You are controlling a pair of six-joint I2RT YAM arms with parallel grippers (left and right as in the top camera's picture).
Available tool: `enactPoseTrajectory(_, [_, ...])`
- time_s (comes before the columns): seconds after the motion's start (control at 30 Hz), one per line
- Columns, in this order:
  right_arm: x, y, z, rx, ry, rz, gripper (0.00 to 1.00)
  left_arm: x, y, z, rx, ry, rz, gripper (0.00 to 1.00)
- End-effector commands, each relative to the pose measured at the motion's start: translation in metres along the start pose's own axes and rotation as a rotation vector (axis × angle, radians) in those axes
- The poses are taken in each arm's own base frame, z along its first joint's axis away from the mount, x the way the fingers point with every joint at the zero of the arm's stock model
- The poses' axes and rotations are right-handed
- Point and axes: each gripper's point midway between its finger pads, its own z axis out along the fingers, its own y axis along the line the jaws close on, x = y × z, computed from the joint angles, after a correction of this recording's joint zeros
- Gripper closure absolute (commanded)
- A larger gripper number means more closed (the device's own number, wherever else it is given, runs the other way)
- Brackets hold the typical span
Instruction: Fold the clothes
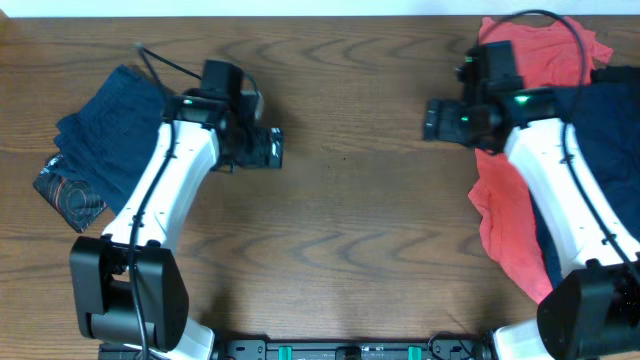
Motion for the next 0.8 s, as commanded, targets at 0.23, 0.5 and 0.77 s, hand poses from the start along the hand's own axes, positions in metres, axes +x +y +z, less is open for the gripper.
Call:
enactPoseTrajectory(0.23, [0.026,-0.024,-0.023,0.046,0.031,0.001,0.06,0.042,0.008,-0.033,-0.052,-0.008,0.018,0.02])
enactPoseTrajectory(0.5, [0.048,-0.020,-0.079,0.039,-0.445,-0.042,0.01,0.066,0.002,-0.086,0.000,-0.457,0.057,0.02])
enactPoseTrajectory(0.77, [0.088,-0.038,-0.129,-0.050,-0.715,-0.024,0.01,0.079,-0.006,-0.144,0.041,-0.801,0.106,0.02])
